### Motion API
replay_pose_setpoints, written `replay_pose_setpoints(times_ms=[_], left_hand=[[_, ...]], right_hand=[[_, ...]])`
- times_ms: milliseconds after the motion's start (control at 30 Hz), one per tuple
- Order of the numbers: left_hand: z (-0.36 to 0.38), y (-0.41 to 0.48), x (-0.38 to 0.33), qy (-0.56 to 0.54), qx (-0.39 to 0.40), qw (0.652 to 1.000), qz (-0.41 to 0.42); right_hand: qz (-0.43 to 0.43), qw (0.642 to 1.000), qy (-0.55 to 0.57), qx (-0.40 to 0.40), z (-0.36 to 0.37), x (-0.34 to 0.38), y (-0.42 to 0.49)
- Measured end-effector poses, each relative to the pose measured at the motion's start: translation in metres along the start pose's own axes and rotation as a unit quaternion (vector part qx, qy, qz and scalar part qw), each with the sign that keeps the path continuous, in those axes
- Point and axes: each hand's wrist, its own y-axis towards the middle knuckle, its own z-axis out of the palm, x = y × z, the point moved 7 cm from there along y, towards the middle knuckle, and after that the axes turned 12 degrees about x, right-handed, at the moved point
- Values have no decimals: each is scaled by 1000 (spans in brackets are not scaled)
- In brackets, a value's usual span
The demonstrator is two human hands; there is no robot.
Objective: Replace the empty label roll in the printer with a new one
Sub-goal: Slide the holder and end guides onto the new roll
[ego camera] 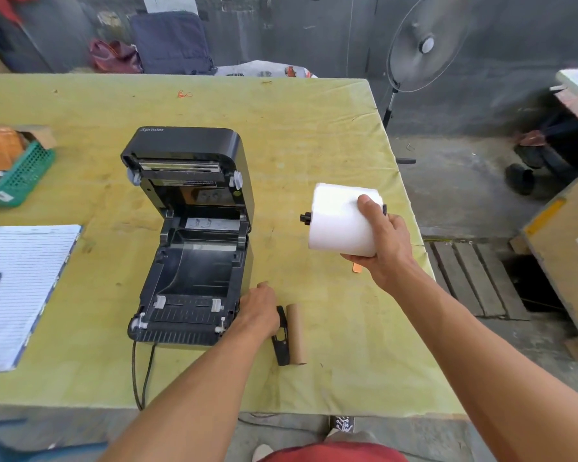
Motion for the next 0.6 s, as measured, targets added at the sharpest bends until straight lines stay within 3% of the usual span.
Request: replay_pose_setpoints(times_ms=[133,333,600], left_hand=[[-15,0,-4,-16,-54,998,10],[4,0,-5,-19,42,999,-15],[13,2,-6,-85,5,996,-23]], right_hand=[[-1,1000,-8,-8,-4,-2,-3],[-6,1000,-13,-7,-10,-1,-4],[-6,1000,-24,-16,-20,0,-5]])
